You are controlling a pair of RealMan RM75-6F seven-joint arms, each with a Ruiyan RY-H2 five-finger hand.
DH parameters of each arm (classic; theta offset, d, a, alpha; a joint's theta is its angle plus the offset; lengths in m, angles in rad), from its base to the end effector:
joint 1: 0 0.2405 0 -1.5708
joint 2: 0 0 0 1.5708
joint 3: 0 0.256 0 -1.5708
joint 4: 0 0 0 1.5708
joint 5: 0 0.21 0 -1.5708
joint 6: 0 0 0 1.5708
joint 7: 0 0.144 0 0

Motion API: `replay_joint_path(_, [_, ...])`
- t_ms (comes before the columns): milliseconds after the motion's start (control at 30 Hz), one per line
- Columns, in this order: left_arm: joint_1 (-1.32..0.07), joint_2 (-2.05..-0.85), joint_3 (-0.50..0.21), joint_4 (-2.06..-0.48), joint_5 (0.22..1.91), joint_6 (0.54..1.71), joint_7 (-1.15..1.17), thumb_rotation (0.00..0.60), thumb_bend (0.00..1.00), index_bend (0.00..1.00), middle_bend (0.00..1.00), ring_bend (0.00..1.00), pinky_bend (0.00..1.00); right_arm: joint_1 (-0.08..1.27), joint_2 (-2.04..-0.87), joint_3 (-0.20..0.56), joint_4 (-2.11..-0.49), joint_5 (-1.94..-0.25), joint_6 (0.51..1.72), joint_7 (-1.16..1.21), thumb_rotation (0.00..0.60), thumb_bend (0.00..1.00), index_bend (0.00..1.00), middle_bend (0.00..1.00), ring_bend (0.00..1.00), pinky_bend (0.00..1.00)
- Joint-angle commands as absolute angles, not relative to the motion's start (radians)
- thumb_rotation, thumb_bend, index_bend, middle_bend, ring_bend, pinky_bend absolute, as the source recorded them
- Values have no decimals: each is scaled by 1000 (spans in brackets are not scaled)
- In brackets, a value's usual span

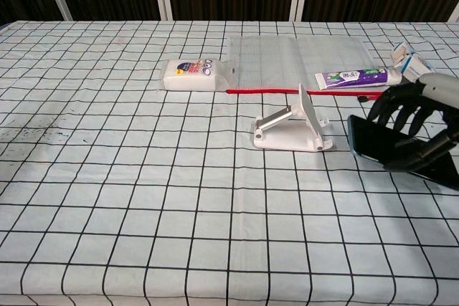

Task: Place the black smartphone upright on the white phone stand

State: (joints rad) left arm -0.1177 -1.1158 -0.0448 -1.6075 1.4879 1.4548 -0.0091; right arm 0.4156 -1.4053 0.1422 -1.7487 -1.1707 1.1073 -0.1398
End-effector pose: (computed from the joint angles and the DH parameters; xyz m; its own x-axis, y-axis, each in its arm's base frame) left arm -0.3097 0.1902 0.1566 0.3938 0.0240 0.9189 0.9191 -0.0264 -0.3932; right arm -0.2075 -0.2631 0.0271 0.0934 -0.3249 0.9411 -0.9937 -0.0899 0.0675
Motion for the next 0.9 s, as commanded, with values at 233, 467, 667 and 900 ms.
replay_joint_path(233, [-118, -1125, -51, -1604, 1470, 1451, 0, 600, 0, 0, 0, 0, 0, 485, -1329, 328, -1723, -1283, 956, 530, 600, 310, 562, 520, 475, 475])
replay_joint_path(467, [-117, -1137, -59, -1603, 1452, 1454, 22, 600, 0, 0, 0, 0, 0, 524, -1366, 358, -1641, -1329, 909, 823, 600, 316, 561, 519, 473, 474])
replay_joint_path(667, [-117, -1144, -64, -1605, 1438, 1452, 41, 600, 0, 0, 0, 0, 0, 554, -1435, 354, -1570, -1361, 923, 928, 600, 316, 561, 519, 473, 473])
replay_joint_path(900, [-115, -1147, -69, -1608, 1425, 1452, 41, 600, 0, 0, 0, 0, 0, 601, -1541, 361, -1461, -1364, 953, 967, 600, 316, 561, 517, 473, 472])
